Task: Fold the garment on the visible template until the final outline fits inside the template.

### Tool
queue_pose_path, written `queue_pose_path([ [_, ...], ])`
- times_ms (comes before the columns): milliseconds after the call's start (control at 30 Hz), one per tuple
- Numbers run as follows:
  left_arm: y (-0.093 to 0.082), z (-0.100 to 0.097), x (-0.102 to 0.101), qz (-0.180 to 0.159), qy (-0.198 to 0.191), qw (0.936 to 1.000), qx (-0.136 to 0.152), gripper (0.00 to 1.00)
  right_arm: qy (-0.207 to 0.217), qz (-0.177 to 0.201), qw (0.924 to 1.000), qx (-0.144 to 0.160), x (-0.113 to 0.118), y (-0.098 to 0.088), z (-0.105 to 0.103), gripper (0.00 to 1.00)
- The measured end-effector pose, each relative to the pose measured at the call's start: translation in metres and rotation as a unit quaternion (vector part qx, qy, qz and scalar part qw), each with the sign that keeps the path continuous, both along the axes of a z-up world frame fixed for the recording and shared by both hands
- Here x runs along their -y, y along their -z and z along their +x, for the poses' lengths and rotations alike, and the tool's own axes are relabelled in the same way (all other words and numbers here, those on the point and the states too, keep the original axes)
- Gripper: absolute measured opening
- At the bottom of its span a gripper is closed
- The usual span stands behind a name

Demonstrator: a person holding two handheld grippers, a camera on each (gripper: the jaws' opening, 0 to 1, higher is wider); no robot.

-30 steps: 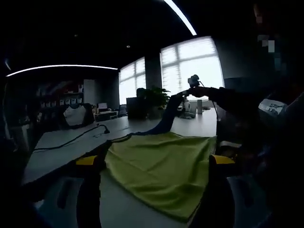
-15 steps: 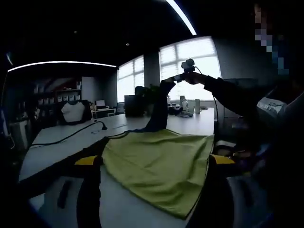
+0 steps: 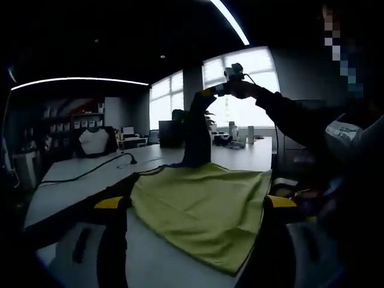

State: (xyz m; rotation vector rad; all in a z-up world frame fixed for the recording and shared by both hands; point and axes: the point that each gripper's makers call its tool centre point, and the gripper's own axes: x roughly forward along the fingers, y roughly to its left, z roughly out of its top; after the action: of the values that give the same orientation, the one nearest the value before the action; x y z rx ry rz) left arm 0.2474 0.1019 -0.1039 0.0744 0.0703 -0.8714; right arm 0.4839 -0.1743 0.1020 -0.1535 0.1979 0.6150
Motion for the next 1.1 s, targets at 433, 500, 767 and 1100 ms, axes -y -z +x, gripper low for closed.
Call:
queue_pose_path([
  [433, 0.003, -0.002, -0.005, -0.001, -0.001, 1.0000, 0.000, 1.00, -0.065, -0.016, 0.9972, -0.032, -0.079, 0.015, -0.001, 0.00],
  [500, 0.003, -0.002, -0.006, -0.002, -0.002, 1.0000, 0.002, 1.00, -0.072, -0.024, 0.9963, -0.040, -0.088, 0.023, 0.001, 0.00],
  [767, 0.002, -0.003, -0.006, -0.005, -0.002, 1.0000, 0.001, 1.00, -0.098, -0.050, 0.9907, -0.080, -0.124, 0.067, 0.002, 0.01],
  [1100, 0.002, -0.002, -0.004, -0.008, -0.001, 1.0000, 0.001, 1.00, -0.103, -0.058, 0.9858, -0.120, -0.161, 0.111, 0.010, 0.02],
])
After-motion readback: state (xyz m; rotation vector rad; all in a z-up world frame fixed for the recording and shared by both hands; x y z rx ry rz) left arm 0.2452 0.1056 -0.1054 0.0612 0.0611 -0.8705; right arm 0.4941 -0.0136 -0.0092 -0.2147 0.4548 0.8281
